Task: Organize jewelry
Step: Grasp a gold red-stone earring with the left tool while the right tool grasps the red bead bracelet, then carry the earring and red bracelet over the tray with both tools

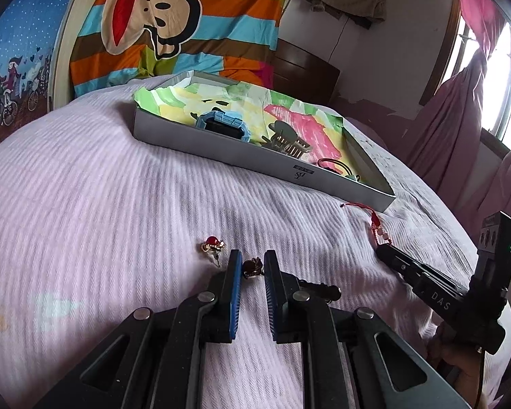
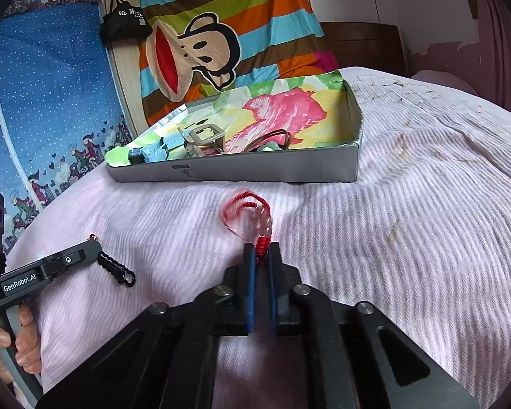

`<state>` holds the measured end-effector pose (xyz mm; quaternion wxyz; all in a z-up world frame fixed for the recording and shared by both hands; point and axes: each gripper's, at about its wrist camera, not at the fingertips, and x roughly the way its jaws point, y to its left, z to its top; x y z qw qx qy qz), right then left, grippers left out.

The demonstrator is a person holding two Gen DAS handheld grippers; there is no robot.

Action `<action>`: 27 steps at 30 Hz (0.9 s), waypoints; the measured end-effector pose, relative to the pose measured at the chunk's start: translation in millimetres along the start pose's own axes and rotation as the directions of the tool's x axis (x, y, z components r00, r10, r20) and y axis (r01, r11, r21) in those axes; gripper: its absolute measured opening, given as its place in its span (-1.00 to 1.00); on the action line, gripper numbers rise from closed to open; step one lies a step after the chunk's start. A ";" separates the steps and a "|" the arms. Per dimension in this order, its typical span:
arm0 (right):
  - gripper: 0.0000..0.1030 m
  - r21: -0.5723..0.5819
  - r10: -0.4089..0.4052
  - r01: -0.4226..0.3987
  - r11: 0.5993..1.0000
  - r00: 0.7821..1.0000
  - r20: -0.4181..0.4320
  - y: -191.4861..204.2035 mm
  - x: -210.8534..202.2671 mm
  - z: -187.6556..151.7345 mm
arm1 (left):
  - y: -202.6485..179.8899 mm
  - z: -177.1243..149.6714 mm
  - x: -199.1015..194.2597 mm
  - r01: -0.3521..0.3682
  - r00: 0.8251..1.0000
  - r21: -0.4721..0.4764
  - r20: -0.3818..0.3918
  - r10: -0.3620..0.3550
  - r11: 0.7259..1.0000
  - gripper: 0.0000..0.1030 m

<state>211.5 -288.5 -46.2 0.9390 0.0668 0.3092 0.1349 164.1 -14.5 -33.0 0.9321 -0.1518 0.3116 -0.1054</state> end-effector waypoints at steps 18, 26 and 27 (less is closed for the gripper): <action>-0.91 -0.043 0.050 -0.048 0.998 0.998 0.045 6.5 -9.9 -0.9 | 7.1 -1.8 -15.3 0.107 0.991 -0.023 0.079 -0.105 0.994 -0.76; -0.91 -0.058 0.074 -0.070 0.996 0.995 0.071 9.7 -14.7 -1.0 | 5.3 2.6 -15.3 0.116 0.990 -0.022 0.084 -0.114 0.993 -0.76; -0.91 -0.061 0.075 -0.070 0.996 0.995 0.073 10.5 -15.0 -0.6 | 4.2 6.1 -14.5 0.113 0.991 -0.023 0.077 -0.111 0.993 -0.76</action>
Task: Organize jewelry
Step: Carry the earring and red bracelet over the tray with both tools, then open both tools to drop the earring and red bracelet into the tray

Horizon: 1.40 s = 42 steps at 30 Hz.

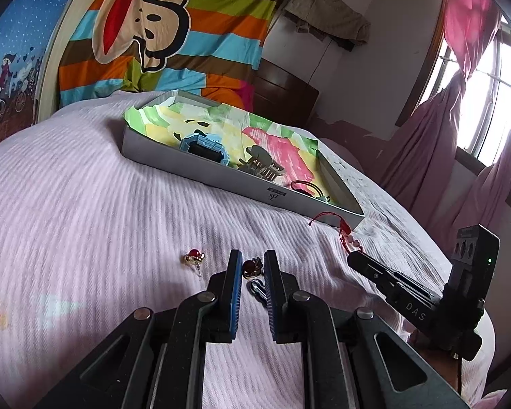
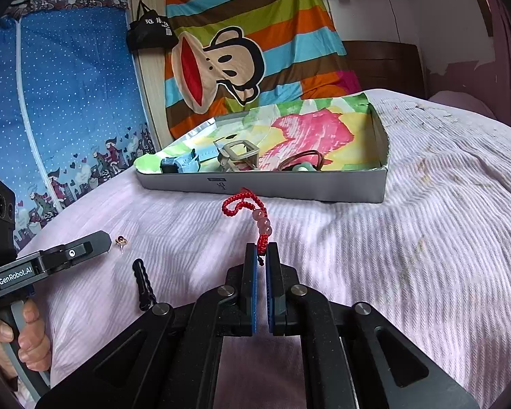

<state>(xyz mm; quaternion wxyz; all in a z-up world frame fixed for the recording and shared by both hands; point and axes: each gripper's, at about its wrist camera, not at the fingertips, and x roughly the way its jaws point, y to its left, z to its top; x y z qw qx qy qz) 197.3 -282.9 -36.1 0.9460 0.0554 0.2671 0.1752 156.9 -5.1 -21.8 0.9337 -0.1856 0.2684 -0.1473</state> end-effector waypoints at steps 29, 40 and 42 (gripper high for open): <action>-0.91 0.060 -0.027 0.023 0.998 0.997 0.066 -27.9 49.3 76.2 | -26.8 95.5 110.9 -0.168 0.986 0.057 0.001 0.168 0.984 -0.76; -0.91 0.038 -0.025 0.024 0.999 1.000 0.009 -20.0 69.8 70.8 | -24.4 87.8 115.9 -0.158 0.987 0.034 -0.028 0.158 0.987 -0.75; -0.91 0.038 -0.026 0.026 0.999 1.000 0.010 -20.6 69.9 71.0 | -24.6 87.3 113.7 -0.158 0.987 0.037 -0.026 0.159 0.987 -0.74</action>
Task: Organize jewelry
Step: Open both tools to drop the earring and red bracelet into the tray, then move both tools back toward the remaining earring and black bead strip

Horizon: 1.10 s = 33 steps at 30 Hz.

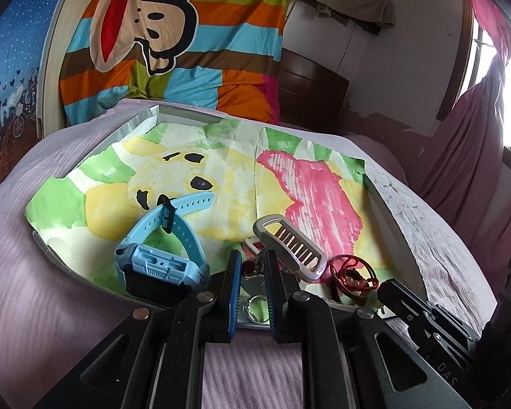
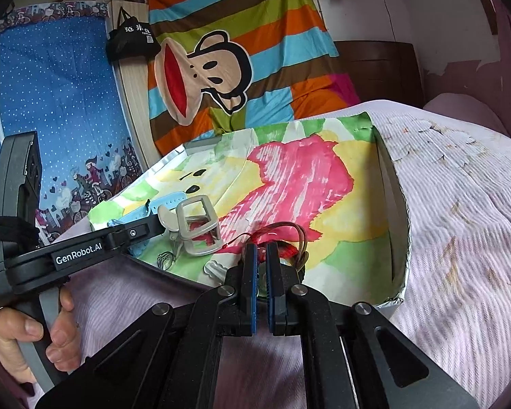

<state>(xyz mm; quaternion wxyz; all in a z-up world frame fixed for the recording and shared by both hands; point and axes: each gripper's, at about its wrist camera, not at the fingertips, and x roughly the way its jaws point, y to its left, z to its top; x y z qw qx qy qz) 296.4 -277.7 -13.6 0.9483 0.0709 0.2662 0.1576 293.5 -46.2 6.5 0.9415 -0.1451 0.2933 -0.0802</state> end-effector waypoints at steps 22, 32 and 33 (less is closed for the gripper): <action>0.42 0.028 -0.019 0.011 1.000 0.953 0.302 0.0 -100.7 -8.3 | -0.3 -18.4 -101.7 -0.028 0.977 0.024 0.212 0.023 0.999 0.86; 0.80 0.008 -0.006 0.003 1.000 0.928 0.372 17.5 -147.0 -16.2 | 4.5 -35.3 -145.9 -0.089 0.957 0.062 0.281 0.068 0.994 1.00; 0.83 0.002 -0.002 0.001 1.000 0.928 0.372 19.7 -150.3 -17.3 | 5.4 -37.3 -149.0 -0.094 0.956 0.064 0.283 0.073 0.993 1.00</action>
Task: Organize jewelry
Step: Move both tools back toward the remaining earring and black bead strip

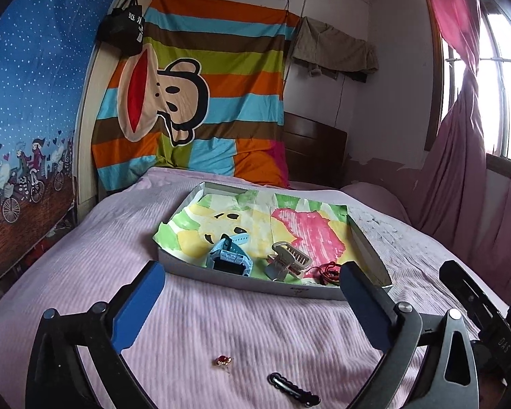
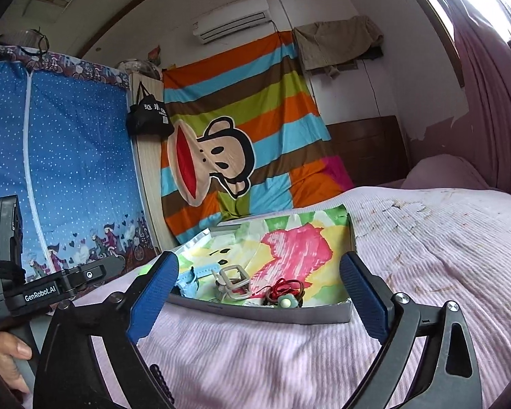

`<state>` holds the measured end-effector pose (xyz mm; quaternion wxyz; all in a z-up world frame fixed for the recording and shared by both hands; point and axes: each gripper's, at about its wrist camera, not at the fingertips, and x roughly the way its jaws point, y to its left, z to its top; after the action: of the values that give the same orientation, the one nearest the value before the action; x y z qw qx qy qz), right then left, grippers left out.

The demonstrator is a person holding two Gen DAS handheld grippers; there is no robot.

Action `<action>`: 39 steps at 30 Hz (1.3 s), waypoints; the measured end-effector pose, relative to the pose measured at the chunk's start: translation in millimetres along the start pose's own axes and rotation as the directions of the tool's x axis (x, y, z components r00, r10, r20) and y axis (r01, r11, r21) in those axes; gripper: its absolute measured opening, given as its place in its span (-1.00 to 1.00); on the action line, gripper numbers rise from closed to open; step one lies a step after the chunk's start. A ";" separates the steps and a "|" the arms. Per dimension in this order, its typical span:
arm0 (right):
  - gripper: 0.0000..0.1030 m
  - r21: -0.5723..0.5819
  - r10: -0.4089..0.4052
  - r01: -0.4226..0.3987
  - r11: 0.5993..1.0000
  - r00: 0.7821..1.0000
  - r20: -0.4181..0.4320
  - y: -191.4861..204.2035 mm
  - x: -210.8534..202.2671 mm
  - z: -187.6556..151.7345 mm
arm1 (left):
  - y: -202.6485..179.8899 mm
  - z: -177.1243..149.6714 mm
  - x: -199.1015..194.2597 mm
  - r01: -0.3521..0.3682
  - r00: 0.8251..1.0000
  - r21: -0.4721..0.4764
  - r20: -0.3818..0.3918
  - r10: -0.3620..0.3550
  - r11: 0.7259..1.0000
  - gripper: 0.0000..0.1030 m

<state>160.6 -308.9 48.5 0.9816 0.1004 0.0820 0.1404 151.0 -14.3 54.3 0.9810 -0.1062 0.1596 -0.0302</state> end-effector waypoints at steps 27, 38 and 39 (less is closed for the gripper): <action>0.97 -0.095 0.076 -0.096 0.991 0.978 -0.195 40.3 -18.0 -38.7 | 41.7 -30.6 -46.3 -0.070 0.994 0.039 -0.081 0.073 0.997 1.00; 0.97 -0.071 0.084 -0.113 0.991 0.941 -0.329 35.5 0.8 -55.1 | 46.1 -37.0 -34.2 -0.071 0.984 0.040 -0.159 0.076 0.997 1.00; 0.97 -0.065 0.086 -0.114 0.991 0.937 -0.338 35.5 2.9 -57.5 | 46.4 -37.2 -32.6 -0.068 0.983 0.039 -0.167 0.074 0.997 1.00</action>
<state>143.3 -264.7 0.4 0.9483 0.0379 0.2363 0.2086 109.4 26.6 19.7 0.9661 -0.0814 0.2450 -0.0066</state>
